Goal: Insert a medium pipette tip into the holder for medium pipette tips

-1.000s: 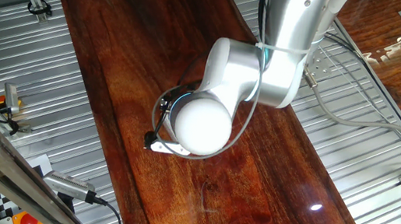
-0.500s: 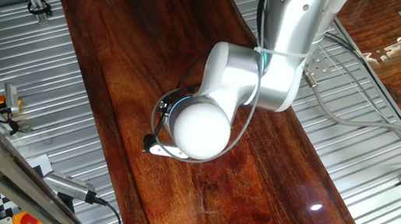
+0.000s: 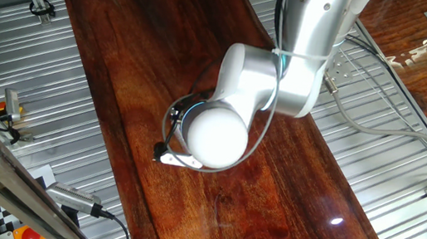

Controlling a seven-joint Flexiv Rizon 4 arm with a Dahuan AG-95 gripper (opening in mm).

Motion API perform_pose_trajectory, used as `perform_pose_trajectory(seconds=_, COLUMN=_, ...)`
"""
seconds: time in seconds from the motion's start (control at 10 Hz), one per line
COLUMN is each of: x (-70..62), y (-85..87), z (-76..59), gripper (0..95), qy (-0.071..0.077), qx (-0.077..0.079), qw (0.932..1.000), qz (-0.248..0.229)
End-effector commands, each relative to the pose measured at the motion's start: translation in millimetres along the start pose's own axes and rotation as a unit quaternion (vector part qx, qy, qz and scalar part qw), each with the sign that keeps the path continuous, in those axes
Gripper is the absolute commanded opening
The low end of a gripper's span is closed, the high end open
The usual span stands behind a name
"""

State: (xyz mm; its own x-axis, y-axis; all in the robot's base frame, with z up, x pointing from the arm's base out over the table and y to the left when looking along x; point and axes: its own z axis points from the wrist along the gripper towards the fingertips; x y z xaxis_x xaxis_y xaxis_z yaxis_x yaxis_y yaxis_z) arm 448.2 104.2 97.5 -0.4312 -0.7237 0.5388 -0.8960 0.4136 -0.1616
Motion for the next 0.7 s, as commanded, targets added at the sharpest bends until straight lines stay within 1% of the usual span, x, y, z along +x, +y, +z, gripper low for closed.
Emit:
perform_pose_trajectory(seconds=0.1, x=0.4, y=-0.3, z=-0.2, gripper=57.0, qy=-0.004, qx=-0.001, qw=1.0000, qz=-0.003)
perform_pose_trajectory(seconds=0.3, x=7.5, y=-0.4, z=0.4, gripper=57.0, qy=-0.024, qx=-0.009, qw=0.9997, qz=0.005)
perform_pose_trajectory(seconds=0.4, x=10.8, y=-0.4, z=0.6, gripper=38.0, qy=-0.030, qx=-0.011, qw=0.9995, qz=0.005)
perform_pose_trajectory(seconds=0.5, x=12.2, y=-0.3, z=0.8, gripper=38.0, qy=-0.035, qx=-0.014, qw=0.9993, qz=0.008)
perform_pose_trajectory(seconds=0.6, x=16.2, y=0.9, z=2.1, gripper=38.0, qy=-0.055, qx=-0.021, qw=0.9980, qz=0.023)
perform_pose_trajectory(seconds=0.7, x=17.7, y=2.9, z=3.9, gripper=38.0, qy=-0.066, qx=-0.026, qw=0.9968, qz=0.036)
